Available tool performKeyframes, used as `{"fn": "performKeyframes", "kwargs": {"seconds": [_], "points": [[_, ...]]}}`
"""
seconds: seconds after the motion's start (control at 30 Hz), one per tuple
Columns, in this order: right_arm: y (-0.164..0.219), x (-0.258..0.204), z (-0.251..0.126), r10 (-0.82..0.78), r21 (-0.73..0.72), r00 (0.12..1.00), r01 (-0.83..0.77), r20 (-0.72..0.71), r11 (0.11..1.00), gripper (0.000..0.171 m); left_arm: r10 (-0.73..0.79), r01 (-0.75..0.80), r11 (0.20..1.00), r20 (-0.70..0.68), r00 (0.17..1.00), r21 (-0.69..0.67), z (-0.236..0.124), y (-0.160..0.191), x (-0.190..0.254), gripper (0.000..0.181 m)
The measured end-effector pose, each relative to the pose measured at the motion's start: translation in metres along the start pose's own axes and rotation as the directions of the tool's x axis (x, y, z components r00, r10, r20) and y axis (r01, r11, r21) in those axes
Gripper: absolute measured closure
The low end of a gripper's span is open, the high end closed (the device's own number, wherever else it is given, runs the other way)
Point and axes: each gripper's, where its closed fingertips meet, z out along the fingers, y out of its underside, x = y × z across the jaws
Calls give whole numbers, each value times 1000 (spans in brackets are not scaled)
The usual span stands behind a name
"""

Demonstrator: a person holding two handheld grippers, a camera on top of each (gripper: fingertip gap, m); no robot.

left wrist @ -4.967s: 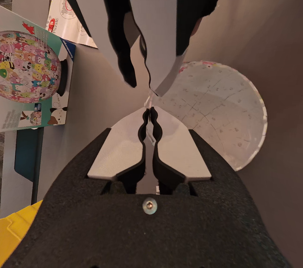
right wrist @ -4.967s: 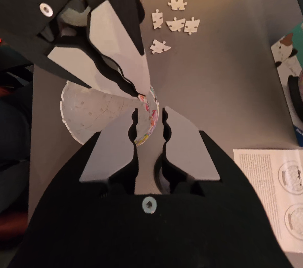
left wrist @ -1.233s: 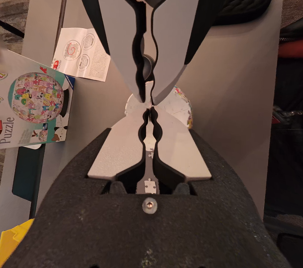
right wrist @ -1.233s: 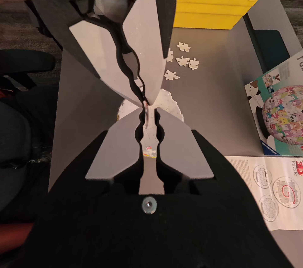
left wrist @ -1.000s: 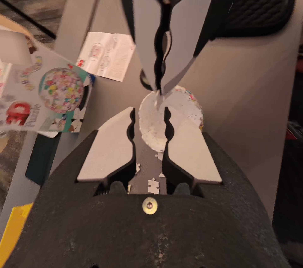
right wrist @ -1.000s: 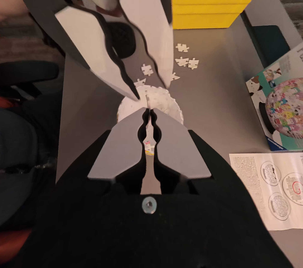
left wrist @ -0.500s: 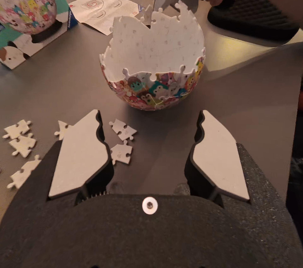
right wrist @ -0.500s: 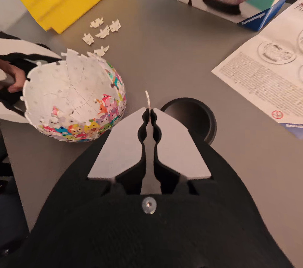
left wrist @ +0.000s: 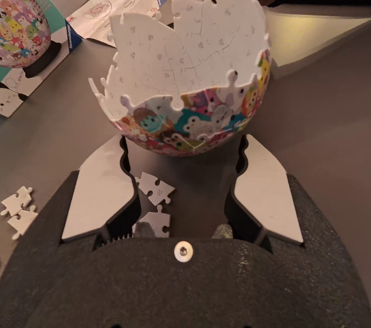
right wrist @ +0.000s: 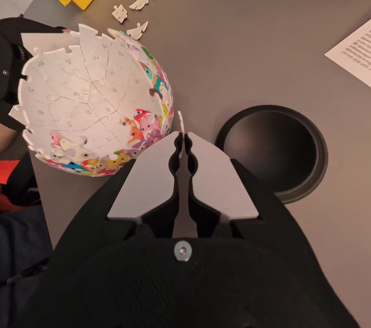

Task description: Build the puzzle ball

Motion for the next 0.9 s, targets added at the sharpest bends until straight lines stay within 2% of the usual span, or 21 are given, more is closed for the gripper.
{"fn": "performKeyframes", "kwargs": {"seconds": [0.33, 0.67, 0.9], "points": [[2, -6, 3, 9, -24, 1000, -9, 26, 1000, 168, -24, 24, 998, 2, 1000, 54, -14, -9, 8, 81], [17, -43, 17, -9, -98, 991, 23, 137, 995, 168, -84, 82, 996, 58, 995, 46, -49, 0, 38, 83], [16, -46, 22, -6, -103, 987, 23, 160, 994, 168, -133, 129, 990, 69, 989, 60, -48, 6, 39, 78]]}}
